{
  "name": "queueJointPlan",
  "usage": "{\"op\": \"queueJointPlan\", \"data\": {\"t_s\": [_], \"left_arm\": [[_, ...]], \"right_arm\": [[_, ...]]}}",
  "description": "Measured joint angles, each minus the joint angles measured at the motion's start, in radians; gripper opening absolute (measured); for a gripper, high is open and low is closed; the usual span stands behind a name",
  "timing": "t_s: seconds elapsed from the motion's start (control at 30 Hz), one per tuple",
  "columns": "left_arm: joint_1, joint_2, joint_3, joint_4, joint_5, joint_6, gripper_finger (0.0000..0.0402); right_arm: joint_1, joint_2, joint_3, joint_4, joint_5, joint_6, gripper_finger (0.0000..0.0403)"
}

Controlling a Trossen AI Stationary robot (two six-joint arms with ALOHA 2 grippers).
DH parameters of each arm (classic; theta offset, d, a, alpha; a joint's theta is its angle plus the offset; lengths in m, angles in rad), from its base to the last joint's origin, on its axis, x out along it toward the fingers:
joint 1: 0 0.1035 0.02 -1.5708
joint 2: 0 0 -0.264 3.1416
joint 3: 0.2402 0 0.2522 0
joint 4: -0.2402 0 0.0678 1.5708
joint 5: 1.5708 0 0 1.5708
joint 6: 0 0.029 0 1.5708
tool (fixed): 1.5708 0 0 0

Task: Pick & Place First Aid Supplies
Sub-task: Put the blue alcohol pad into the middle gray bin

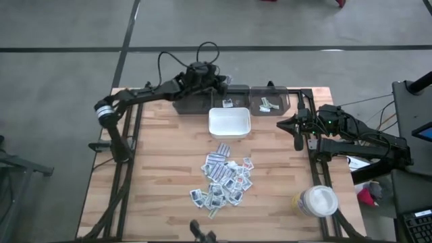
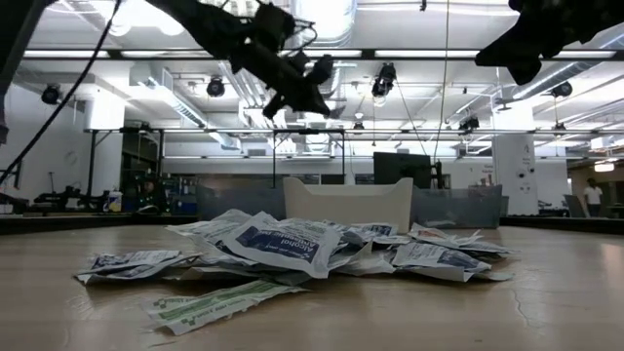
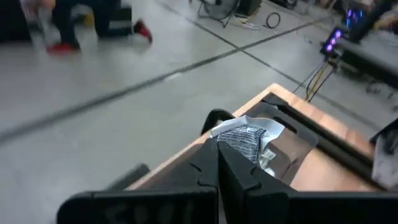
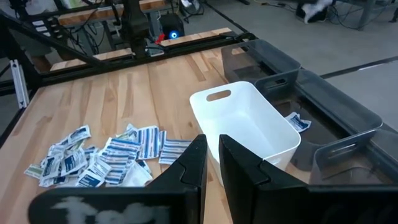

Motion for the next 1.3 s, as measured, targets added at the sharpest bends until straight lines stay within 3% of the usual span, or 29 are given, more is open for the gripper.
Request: {"op": "queueJointPlan", "data": {"t_s": [0.13, 0.3, 0.6, 0.73, 0.9, 1.3], "left_arm": [[0.021, 0.085, 0.079, -0.04, 0.002, -0.085, 0.0], [0.019, 0.225, 0.264, -0.177, 0.004, -0.034, 0.0], [0.02, 0.516, 0.655, -0.624, -0.042, 0.057, 0.0], [0.02, 0.604, 0.779, -0.746, -0.051, 0.077, 0.0], [0.019, 0.666, 0.825, -0.779, -0.051, 0.083, 0.0], [0.02, 0.673, 0.777, -0.752, -0.051, 0.107, 0.0]], "right_arm": [[0.0, 0.0, 0.0, 0.0, 0.022, 0.0, 0.0038], [0.0, 0.0, 0.0, 0.0, 0.053, 0.0, 0.0038], [0.0, 0.0, -0.002, 0.0, 0.053, 0.002, 0.0038], [0.0, 0.0, -0.006, 0.0, 0.053, 0.003, 0.0038], [0.0, 0.0, -0.009, 0.0, 0.053, 0.003, 0.0038], [0.0, 0.0, -0.009, 0.0, 0.053, 0.003, 0.0038]]}}
